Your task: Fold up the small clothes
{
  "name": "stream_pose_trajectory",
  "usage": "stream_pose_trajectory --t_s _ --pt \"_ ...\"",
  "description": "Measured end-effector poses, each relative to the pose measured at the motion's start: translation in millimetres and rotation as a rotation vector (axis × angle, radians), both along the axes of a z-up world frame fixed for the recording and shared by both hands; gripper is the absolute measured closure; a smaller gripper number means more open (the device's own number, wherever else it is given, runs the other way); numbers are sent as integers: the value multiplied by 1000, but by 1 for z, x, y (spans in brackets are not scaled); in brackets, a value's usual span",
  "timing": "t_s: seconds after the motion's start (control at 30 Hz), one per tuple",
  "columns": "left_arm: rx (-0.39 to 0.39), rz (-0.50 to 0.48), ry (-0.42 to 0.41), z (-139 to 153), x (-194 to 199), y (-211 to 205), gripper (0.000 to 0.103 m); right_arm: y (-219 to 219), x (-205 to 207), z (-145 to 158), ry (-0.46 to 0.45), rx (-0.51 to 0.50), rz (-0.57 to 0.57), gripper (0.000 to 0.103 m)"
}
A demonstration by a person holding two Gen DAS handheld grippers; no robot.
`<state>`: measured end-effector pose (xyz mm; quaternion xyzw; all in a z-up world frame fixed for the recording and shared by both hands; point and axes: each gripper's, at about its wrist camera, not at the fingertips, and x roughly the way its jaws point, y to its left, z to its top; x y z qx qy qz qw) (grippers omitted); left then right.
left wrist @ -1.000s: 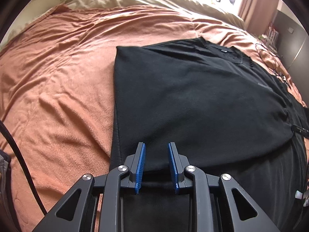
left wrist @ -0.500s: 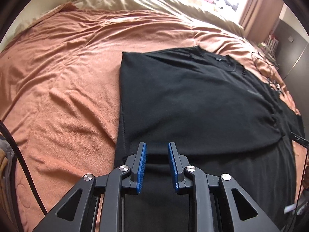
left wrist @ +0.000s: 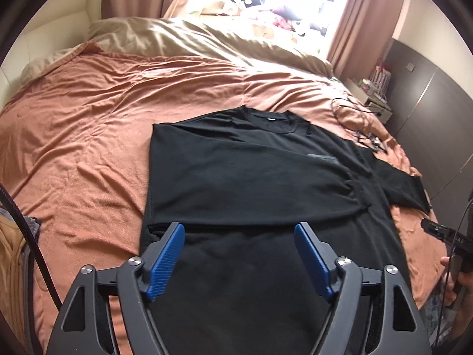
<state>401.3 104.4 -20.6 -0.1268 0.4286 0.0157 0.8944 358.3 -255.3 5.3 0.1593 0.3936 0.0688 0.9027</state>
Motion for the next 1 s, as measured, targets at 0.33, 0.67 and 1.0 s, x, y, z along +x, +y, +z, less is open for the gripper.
stream_pose_trajectory --t_s 0.33,0.67,1.0 --pt "-15 -81 -58 43 -38 -69 13 -62 -86 13 -76 57 -165 21" --pt "6 -163 -61 57 -33 -149 12 -108 -120 7 -198 135 -258 21" --pt "7 -247 -51 32 15 -235 12 -152 -91 -40 -251 219 -365 21"
